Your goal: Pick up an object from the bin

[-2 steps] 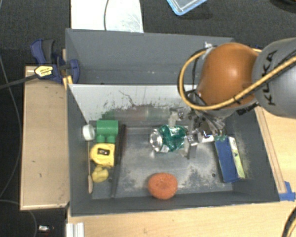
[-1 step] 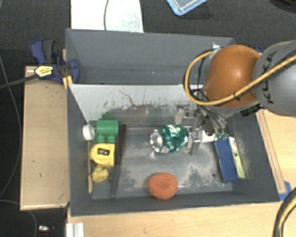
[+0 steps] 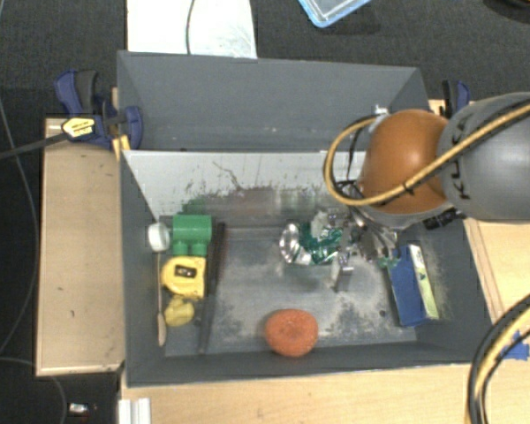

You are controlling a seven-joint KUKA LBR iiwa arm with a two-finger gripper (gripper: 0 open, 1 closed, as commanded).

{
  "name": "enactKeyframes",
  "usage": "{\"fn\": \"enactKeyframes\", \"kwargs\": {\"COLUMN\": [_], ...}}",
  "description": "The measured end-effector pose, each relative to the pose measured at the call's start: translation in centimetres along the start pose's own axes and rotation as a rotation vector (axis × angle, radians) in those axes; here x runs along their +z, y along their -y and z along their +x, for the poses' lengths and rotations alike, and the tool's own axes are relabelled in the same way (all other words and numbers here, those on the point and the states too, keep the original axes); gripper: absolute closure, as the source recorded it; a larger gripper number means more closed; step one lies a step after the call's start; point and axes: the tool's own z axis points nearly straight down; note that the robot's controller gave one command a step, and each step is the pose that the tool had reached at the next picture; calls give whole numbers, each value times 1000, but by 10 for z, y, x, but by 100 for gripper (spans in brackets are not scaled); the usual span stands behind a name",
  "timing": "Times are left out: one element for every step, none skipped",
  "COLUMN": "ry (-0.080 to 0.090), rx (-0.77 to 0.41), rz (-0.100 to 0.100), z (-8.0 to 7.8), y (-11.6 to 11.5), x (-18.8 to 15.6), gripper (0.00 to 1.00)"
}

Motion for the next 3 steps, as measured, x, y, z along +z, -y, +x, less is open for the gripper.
{"fn": "enactKeyframes", "kwargs": {"ry": [15,15,5], "rx": [164,165,179], "rz": [-2,-2,-1], "z": [3,3,7], "y": [-21,-21,-18], "x": [19,19,-25], "gripper": [100,100,100]}}
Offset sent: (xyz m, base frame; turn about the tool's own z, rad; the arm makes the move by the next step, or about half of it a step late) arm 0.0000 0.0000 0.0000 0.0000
